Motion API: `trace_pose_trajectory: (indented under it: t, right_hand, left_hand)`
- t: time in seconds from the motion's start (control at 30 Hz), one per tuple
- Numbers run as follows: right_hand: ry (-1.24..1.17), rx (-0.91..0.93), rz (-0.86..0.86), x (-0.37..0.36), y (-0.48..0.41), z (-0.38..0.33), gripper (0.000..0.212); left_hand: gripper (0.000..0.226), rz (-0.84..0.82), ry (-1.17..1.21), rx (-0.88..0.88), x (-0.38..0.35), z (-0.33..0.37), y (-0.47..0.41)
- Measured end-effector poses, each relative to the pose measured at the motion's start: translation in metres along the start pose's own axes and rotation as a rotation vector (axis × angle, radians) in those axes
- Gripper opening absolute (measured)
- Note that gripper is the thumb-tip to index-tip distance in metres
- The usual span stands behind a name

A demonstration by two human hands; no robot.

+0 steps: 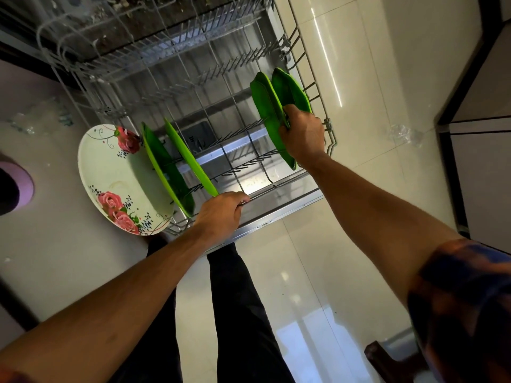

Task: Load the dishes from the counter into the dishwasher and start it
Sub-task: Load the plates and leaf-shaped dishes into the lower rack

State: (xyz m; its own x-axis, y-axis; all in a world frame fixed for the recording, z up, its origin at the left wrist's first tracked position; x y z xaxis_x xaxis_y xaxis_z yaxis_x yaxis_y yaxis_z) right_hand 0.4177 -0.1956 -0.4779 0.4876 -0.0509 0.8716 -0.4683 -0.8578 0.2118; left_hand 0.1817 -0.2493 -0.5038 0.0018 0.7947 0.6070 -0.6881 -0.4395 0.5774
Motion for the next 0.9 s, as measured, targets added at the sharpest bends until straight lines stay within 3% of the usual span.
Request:
trace_pose_trajectory:
  t: [0.13, 0.43, 0.6, 0.77, 0.9]
  right_hand:
    - [-0.027, -0.059, -0.037, -0.016, 0.001, 0.008, 0.02]
    - [-0.033, -0.207, -0.197, -0.034, 0.016, 0.033, 0.047]
    - [-0.123, -0.278, -0.136, -0.018, 0.025, 0.032, 0.051]
    - [-0.268, -0.477, -0.005, 0.017, 0.048, 0.04, 0.037]
    - [-0.383, -0.535, -0.047, 0.033, 0.078, 0.029, 0.02]
  left_hand:
    - [0.025, 0.01, -0.004, -0.004, -0.001, -0.002, 0.001]
    - [0.026, 0.012, -0.02, 0.003, 0.0, 0.0, 0.001]
    - [0.027, 0.006, -0.012, -0.016, 0.006, 0.003, 0.008]
    - [0.02, 0.018, 0.011, 0.009, 0.029, 0.0, 0.026]
    - [0.019, 0.014, 0.03, 0.034, 0.059, -0.007, 0.046]
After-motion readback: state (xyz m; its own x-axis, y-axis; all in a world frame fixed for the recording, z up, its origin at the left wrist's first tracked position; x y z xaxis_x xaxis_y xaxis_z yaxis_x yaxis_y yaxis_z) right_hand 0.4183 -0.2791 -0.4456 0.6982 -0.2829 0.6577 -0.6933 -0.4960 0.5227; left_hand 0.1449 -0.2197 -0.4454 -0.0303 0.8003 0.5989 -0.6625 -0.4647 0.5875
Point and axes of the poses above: each hand's wrist, its own y-axis away from the middle knuckle, its own x-axis out of the back of the hand, z = x × y, the point moved 10 cm from there along -y, towards the middle knuckle, and after that the axes turned 7 degrees about -y, right-handed, at the moved point
